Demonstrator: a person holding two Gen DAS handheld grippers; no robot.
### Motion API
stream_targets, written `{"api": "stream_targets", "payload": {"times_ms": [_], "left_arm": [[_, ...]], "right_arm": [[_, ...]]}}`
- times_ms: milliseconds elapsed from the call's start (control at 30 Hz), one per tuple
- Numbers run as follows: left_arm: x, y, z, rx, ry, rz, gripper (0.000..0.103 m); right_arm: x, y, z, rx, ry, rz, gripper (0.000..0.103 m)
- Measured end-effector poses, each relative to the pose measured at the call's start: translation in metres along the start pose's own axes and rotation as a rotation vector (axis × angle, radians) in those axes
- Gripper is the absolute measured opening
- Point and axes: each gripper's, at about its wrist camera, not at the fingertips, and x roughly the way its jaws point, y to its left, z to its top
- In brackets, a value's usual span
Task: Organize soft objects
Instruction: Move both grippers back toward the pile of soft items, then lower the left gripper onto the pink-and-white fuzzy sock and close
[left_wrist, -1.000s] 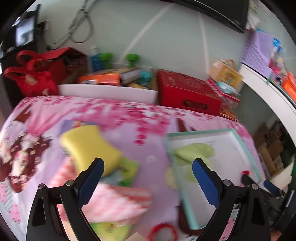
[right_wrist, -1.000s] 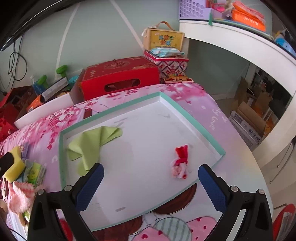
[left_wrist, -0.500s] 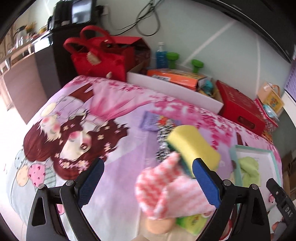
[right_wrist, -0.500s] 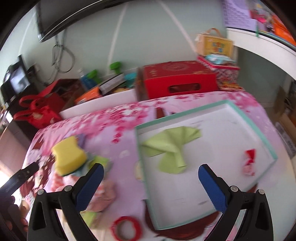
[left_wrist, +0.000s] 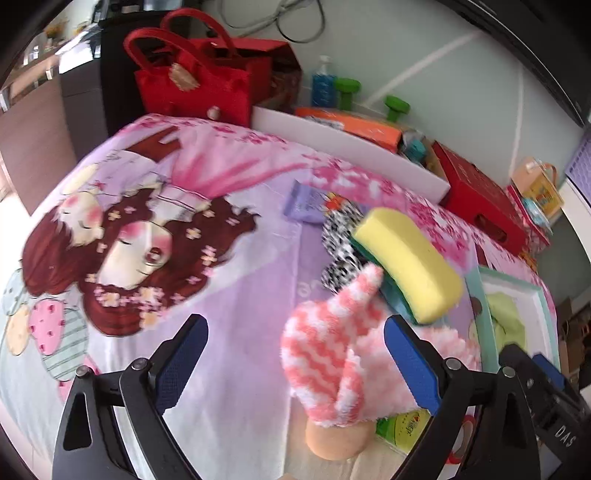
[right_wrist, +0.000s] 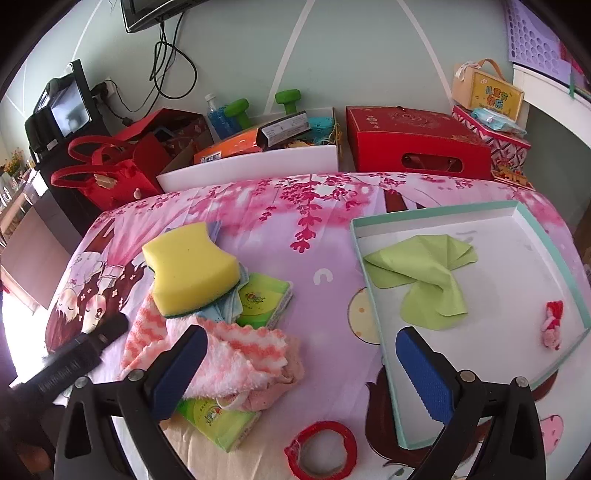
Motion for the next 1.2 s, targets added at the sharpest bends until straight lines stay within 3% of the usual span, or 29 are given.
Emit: {"api": "stream_targets", "payload": {"times_ms": [200,400,600,767,1200], "left_arm": [[0.023,-0.006,-0.005,0.009,0.084,-0.096,0.096],[0.03,-0.03,-0.014,0.149,0.12,-0.107,0.096],[0.029,-0.051,-0.021,0.244,0.132,-0.166,0.096],[0.027,-0.057,-0.021,0.241,0.133,-0.203,0.096],[0.034,-0.068,-0.02,0.172,0.116,-0.172,0.096]], "right_arm": [[0.002,0.0,0.002,0.004,-0.009,-0.01,0.103],[0.001,-0.013,0.003,0.046,-0.013,-0.035,0.103],[-0.001,-0.02,0.003,0.063,-0.019,-0.04,0.103],[-0.003,-0.027,0.003,0.084,-0.025,-0.045,0.103],[-0.008,-0.047,0.004,0.143,-0.036,-0.065,0.103]]}}
